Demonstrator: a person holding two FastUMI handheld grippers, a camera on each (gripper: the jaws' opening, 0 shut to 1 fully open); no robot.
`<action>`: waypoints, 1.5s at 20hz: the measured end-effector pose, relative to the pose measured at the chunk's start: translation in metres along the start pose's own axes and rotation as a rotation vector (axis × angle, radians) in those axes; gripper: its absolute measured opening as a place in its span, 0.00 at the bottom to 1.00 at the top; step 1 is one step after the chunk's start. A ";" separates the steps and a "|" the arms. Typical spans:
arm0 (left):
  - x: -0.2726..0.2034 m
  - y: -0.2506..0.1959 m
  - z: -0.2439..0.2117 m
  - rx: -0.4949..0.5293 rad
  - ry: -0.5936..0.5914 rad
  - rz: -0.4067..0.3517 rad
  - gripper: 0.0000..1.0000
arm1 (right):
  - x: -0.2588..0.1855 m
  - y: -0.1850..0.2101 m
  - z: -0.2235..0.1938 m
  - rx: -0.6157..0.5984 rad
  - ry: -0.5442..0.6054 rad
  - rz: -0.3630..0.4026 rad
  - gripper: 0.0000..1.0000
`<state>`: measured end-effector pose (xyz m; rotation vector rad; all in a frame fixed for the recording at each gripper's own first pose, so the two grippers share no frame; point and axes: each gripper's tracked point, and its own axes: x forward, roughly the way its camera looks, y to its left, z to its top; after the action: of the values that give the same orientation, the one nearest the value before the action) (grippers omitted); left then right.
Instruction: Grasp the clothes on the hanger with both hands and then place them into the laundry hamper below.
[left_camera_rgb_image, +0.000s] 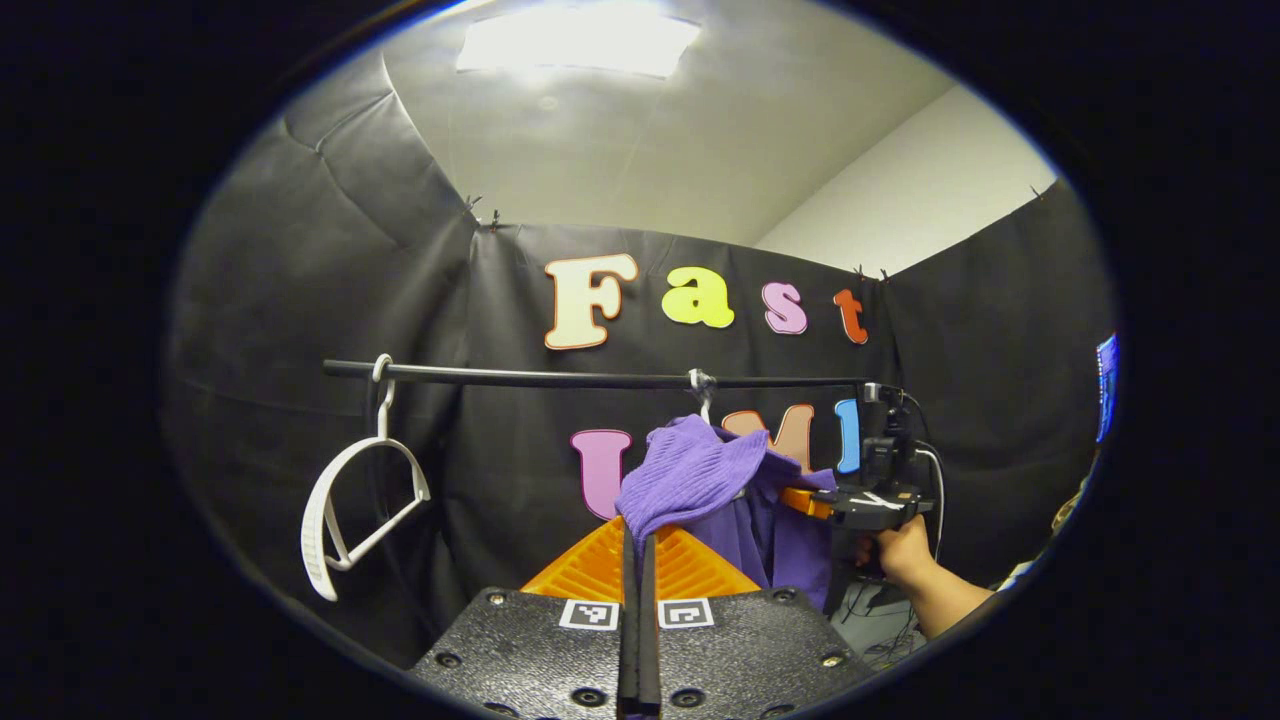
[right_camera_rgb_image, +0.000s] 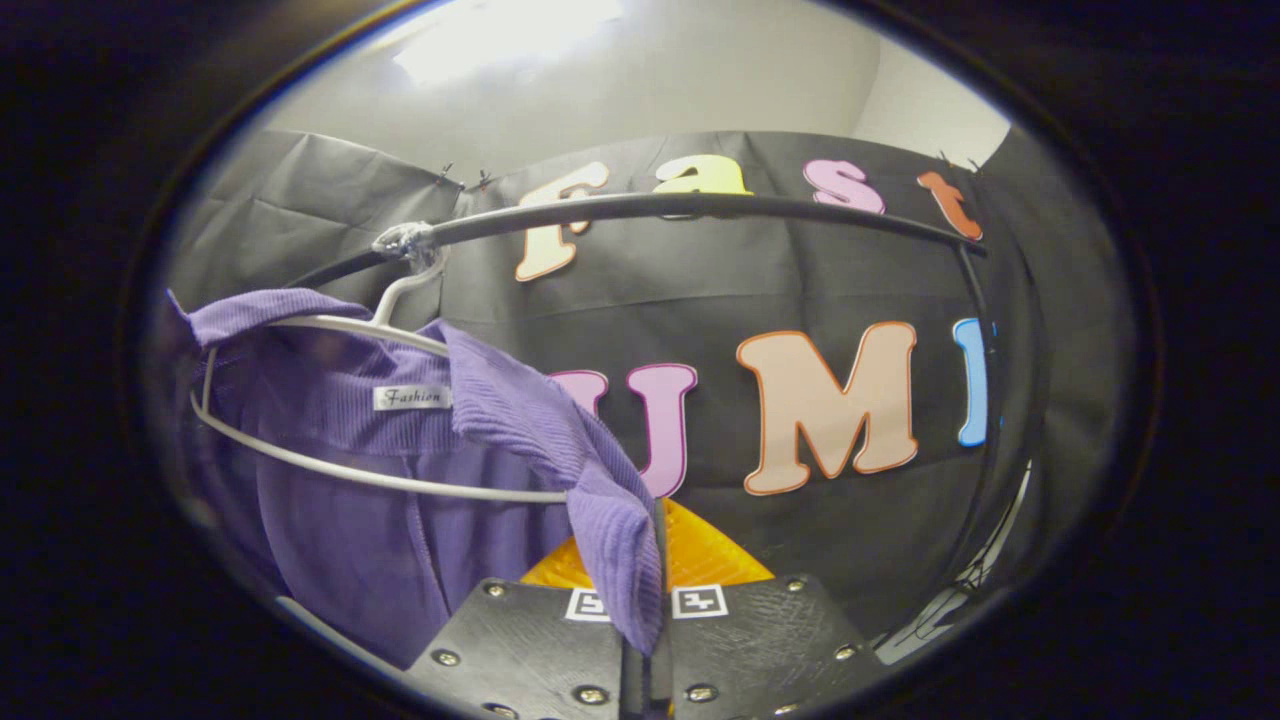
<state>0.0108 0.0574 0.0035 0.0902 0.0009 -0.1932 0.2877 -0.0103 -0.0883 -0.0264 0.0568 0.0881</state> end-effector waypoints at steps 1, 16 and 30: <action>0.002 0.010 0.008 0.014 -0.019 0.023 0.00 | 0.000 -0.006 0.007 0.003 -0.011 -0.029 0.08; 0.084 0.096 0.014 0.018 -0.048 0.229 0.00 | 0.042 -0.035 0.043 0.020 -0.044 -0.146 0.07; 0.128 0.114 -0.058 -0.040 0.066 0.253 0.00 | 0.105 -0.047 -0.050 0.128 0.108 -0.157 0.08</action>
<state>0.1586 0.1498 -0.0454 0.0557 0.0592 0.0626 0.3937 -0.0494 -0.1431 0.0928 0.1677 -0.0742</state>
